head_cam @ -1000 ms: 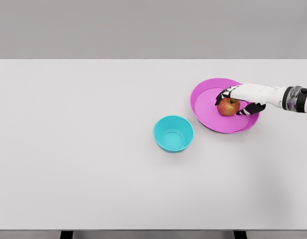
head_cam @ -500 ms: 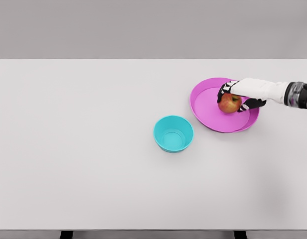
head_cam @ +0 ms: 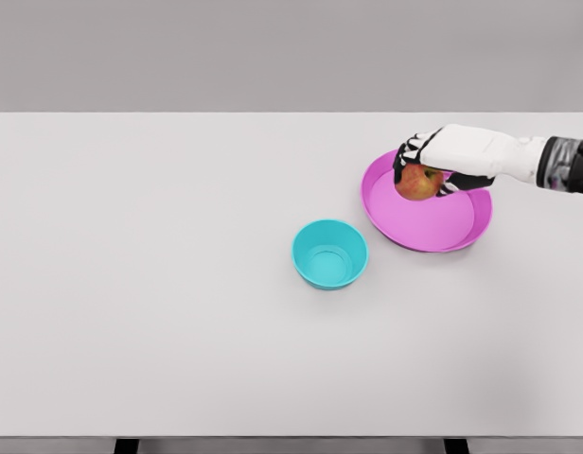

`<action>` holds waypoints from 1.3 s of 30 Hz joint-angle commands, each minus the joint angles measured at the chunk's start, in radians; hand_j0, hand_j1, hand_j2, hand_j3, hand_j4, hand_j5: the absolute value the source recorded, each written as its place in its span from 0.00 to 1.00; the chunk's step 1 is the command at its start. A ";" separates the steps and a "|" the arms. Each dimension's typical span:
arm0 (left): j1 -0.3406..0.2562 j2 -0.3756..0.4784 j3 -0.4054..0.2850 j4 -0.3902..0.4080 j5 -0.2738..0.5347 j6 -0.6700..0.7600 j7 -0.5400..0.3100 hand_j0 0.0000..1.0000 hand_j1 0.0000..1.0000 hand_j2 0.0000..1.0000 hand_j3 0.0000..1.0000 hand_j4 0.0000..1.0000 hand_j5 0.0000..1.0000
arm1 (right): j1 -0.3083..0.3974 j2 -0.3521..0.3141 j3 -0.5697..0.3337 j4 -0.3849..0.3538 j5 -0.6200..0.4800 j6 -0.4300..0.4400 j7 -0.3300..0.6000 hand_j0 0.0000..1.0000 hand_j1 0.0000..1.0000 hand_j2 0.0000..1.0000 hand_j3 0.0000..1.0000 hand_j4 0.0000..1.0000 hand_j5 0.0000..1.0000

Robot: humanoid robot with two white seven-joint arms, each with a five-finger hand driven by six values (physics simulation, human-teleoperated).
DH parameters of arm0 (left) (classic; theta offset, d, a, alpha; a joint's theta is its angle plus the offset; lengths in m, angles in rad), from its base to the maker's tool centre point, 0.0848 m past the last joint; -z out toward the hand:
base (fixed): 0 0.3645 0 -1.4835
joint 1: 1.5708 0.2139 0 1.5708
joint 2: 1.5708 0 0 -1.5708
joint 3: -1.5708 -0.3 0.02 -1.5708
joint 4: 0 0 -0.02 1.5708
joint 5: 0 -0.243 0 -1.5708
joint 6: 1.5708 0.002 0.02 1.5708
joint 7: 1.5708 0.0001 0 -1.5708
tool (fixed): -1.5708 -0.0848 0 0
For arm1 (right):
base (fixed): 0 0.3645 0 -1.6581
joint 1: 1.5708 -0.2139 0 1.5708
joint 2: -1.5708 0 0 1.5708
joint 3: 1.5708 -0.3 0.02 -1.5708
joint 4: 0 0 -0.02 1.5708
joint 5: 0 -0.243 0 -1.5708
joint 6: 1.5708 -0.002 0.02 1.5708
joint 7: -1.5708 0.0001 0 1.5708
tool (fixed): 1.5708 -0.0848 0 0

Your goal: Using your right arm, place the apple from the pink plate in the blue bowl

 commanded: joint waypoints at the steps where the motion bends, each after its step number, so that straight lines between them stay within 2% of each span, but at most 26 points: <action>1: -0.002 0.000 0.000 0.000 -0.001 0.000 0.000 1.00 1.00 1.00 1.00 1.00 1.00 | 0.000 -0.003 -0.001 -0.078 -0.010 0.004 0.001 0.39 0.39 0.39 0.39 0.39 0.39; 9: -0.002 0.000 0.000 0.000 -0.001 0.000 0.000 1.00 1.00 1.00 1.00 1.00 1.00 | 0.037 0.008 0.022 -0.249 -0.011 0.004 0.001 0.39 0.39 0.39 0.39 0.39 0.39; 13: 0.000 0.000 0.000 0.000 -0.001 0.000 0.000 1.00 1.00 1.00 1.00 1.00 1.00 | 0.035 0.008 0.047 -0.290 -0.011 0.004 0.001 0.39 0.39 0.39 0.39 0.39 0.39; 19: 0.000 0.000 0.000 0.000 -0.001 0.000 0.000 1.00 1.00 1.00 1.00 1.00 1.00 | 0.020 0.018 0.142 -0.296 -0.011 0.004 -0.004 0.39 0.39 0.39 0.39 0.39 0.39; 24: -0.002 0.000 0.000 0.000 0.001 0.000 0.000 1.00 1.00 1.00 1.00 1.00 1.00 | -0.002 0.034 0.186 -0.295 -0.011 0.004 -0.004 0.40 0.40 0.40 0.40 0.40 0.40; 32: -0.002 0.000 0.000 0.000 0.001 0.000 0.000 1.00 1.00 1.00 1.00 1.00 1.00 | -0.017 0.043 0.203 -0.281 -0.010 0.004 -0.004 0.41 0.41 0.41 0.41 0.41 0.41; 33: 0.000 0.000 0.000 0.000 -0.001 0.000 0.000 1.00 1.00 1.00 1.00 1.00 1.00 | -0.017 0.043 0.202 -0.281 -0.011 0.004 -0.004 0.57 0.57 0.57 0.57 0.57 0.57; 34: 0.000 0.000 0.000 0.000 0.001 0.000 0.000 1.00 1.00 1.00 1.00 1.00 1.00 | -0.017 0.046 0.202 -0.281 -0.013 0.004 -0.007 1.00 1.00 1.00 1.00 1.00 1.00; 39: -0.002 0.000 0.000 0.000 0.001 0.000 0.000 1.00 1.00 1.00 1.00 1.00 1.00 | -0.017 0.045 0.202 -0.285 -0.011 0.004 -0.007 1.00 1.00 1.00 1.00 1.00 1.00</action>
